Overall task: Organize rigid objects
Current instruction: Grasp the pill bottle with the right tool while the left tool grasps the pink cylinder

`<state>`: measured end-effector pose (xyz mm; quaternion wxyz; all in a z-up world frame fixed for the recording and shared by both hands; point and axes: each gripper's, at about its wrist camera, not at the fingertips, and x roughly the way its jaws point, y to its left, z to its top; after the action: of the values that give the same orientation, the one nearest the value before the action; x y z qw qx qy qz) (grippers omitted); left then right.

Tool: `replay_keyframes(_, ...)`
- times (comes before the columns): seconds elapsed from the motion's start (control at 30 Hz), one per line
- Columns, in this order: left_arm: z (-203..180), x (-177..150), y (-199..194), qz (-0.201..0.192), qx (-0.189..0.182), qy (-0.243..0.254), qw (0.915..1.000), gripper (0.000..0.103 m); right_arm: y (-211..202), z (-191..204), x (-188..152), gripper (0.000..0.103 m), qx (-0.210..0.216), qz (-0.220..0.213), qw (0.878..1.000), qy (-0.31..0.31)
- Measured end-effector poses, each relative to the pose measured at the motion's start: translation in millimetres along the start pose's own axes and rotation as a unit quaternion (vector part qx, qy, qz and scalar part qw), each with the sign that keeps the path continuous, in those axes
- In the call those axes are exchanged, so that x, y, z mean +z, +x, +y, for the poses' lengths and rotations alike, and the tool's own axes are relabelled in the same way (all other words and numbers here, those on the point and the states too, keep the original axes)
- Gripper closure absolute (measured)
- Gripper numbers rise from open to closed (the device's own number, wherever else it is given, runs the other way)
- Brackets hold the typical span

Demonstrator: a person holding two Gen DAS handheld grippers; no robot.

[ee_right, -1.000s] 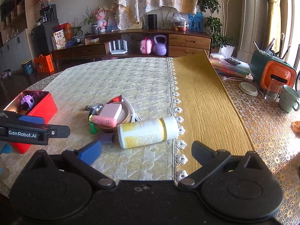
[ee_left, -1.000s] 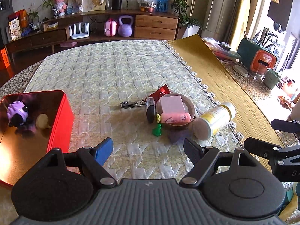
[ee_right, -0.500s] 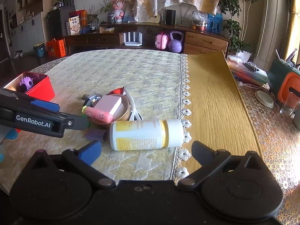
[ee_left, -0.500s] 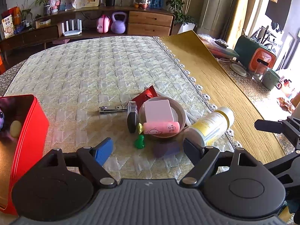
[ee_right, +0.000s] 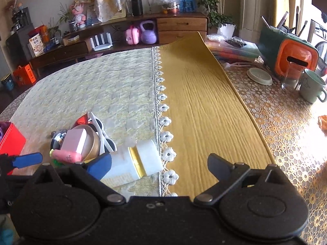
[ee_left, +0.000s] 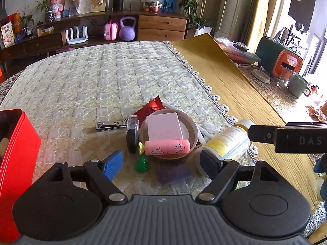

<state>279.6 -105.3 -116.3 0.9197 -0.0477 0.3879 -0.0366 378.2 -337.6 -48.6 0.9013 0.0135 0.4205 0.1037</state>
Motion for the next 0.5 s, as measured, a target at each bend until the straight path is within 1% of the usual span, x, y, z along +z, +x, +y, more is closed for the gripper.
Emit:
replay_keyframes(0.07, -1, 0, 1, -0.002, 0.003, -0.001, 1.0000, 0.021, 6, 2, 2, 0.005, -0.001, 0.006, 1.000, 0.028)
replay_keyframes(0.2, 2, 2, 5, 0.000, 0.004, -0.021, 0.9998, 0.021, 20, 5, 3, 0.008, -0.010, 0.027, 0.995, 0.092)
replay_keyframes(0.23, 3, 2, 7, 0.003, 0.004, -0.023, 0.9997, 0.021, 22, 5, 2, 0.010, -0.007, 0.031, 0.994, 0.106)
replay_keyframes(0.33, 7, 4, 9, 0.005, 0.002, -0.037, 0.9993, 0.022, 29, 4, 0, 0.019, 0.006, 0.046, 0.989, 0.143)
replay_keyframes(0.47, 8, 5, 13, 0.006, 0.004, -0.038, 0.9993, 0.022, 35, 2, -3, 0.023, 0.022, 0.060, 0.983, 0.175)
replay_keyframes(0.5, 9, 4, 13, 0.006, 0.004, -0.039, 0.9992, 0.024, 37, 3, -4, 0.023, 0.024, 0.063, 0.981, 0.180)
